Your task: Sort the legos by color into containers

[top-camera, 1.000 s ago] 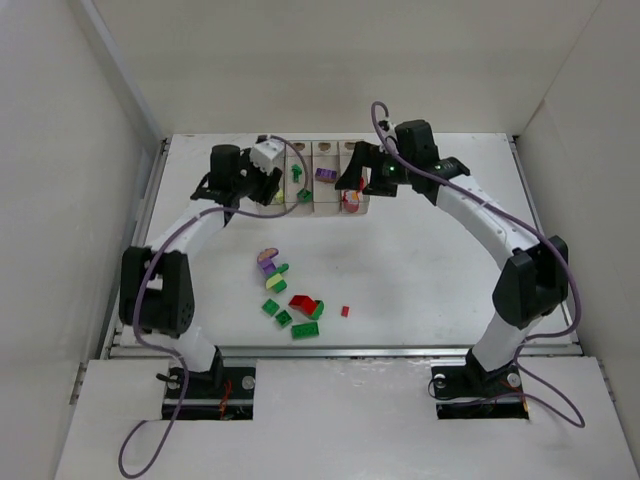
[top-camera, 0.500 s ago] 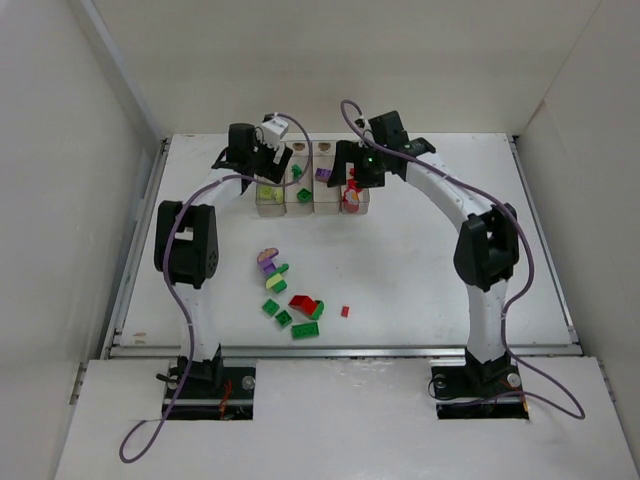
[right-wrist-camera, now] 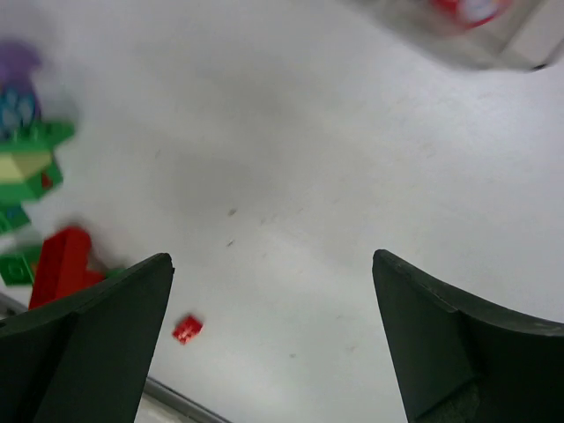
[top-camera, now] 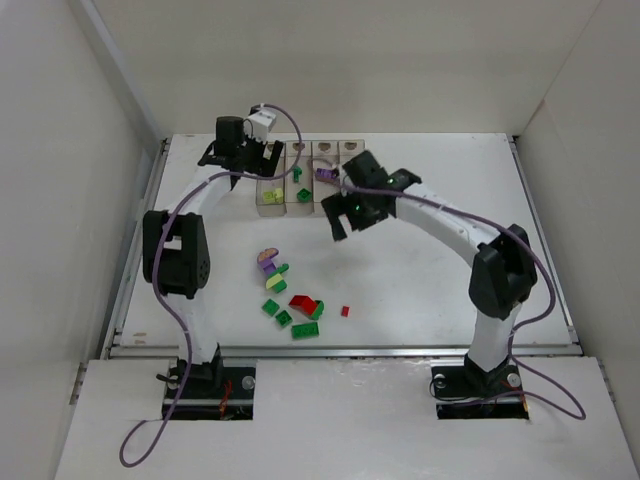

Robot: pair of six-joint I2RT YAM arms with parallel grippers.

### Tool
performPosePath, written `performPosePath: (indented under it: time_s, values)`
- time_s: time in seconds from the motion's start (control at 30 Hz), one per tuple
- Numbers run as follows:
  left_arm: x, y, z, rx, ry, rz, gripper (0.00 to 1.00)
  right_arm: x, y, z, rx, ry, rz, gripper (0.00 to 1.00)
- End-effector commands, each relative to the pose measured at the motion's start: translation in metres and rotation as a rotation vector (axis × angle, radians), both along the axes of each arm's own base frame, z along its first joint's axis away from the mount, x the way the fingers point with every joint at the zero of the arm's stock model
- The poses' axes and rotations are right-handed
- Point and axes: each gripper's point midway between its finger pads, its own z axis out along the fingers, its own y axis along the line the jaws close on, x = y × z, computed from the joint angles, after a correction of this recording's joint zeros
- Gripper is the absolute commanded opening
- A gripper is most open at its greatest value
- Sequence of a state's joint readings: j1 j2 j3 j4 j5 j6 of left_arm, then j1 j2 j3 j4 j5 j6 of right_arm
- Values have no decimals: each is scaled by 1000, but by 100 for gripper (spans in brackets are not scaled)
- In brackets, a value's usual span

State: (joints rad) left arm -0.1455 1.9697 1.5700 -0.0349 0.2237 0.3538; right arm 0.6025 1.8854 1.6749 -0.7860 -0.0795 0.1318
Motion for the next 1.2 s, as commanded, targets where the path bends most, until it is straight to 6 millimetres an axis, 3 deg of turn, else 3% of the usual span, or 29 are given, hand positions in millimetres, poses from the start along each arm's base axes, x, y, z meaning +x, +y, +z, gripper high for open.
performPosePath:
  time_s: [0.0,0.03,0.07,0.1,0.2,0.27,0.43,0.63,0.77,0.93,1.17]
  values:
    - [-26,-2,77,-70,-92,19,100,-71,-1,-29,-176,56,165,100]
    - [-32,-1,77,-81,-86,26,100,-83,-1,-32,-181,69,156,100]
    - [-42,0,64,-88,-52,34,100,-94,4,-38,-181,79,164,100]
    - [-49,-2,76,-117,-71,35,100,-106,10,-41,-186,75,182,100]
    - [-68,-10,65,-123,-46,22,100,-125,19,-54,-177,90,190,100]
    - [-83,-12,70,-126,-59,10,100,-133,25,-59,-170,96,176,100]
    - [-105,-13,54,-123,-43,2,100,-148,27,-84,-191,182,71,100]
    - [-127,-7,38,-114,-19,11,100,-169,38,-104,-190,261,39,88]
    - [-131,-6,37,-108,-31,6,100,-180,38,-114,-242,297,20,83]
    - [-134,-5,38,-110,-41,6,100,-192,30,-127,-258,336,-40,68]
    - [-139,-6,35,-113,-33,-2,100,-190,32,-122,-236,320,-59,48]
